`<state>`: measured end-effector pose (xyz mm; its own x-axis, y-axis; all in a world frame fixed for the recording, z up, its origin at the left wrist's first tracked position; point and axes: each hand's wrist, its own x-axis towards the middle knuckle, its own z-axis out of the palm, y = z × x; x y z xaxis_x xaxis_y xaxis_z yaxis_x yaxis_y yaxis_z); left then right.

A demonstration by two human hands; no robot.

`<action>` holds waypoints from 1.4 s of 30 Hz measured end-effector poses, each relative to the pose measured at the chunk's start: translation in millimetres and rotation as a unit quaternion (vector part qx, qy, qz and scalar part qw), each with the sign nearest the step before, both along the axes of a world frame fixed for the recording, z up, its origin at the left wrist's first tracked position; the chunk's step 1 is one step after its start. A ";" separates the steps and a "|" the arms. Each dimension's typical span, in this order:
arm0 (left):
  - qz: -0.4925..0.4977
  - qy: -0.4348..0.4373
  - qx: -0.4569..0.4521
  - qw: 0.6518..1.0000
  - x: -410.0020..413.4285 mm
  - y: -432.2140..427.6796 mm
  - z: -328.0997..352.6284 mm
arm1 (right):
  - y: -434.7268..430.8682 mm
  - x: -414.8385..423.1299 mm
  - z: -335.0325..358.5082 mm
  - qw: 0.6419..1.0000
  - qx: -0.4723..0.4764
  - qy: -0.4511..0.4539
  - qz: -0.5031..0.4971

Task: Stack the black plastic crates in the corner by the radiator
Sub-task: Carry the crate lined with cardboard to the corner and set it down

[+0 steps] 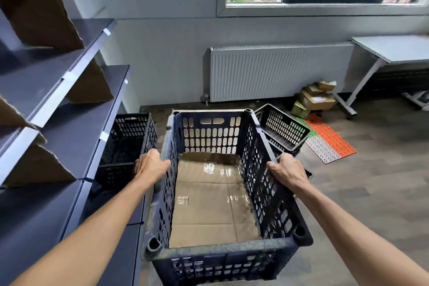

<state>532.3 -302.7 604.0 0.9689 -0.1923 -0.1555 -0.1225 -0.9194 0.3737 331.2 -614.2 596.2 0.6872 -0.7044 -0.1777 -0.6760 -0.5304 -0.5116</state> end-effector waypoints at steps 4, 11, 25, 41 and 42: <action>0.003 0.001 -0.009 1.000 38.0 -5.8 0.4 | -6.1 35.3 -0.4 1.000 0.002 0.005 -0.003; 0.027 0.015 0.002 1.000 99.0 -32.0 -2.0 | -41.8 110.0 -3.9 0.999 0.015 0.005 0.033; 0.106 0.024 0.017 0.994 194.7 -109.3 13.4 | -144.5 272.8 8.9 0.994 0.005 0.022 0.105; 0.075 0.036 -0.017 0.996 397.7 -135.1 -10.9 | -160.0 451.9 -0.1 0.999 0.016 0.011 0.050; 0.071 0.038 -0.020 0.997 412.0 -136.5 -11.9 | -159.5 462.0 -1.0 0.999 0.015 0.014 0.043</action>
<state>944.3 -439.1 592.1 0.9725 -0.0626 -0.2243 0.0369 -0.9095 0.4140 793.1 -773.6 595.2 0.7398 -0.6363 -0.2186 -0.6427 -0.5722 -0.5094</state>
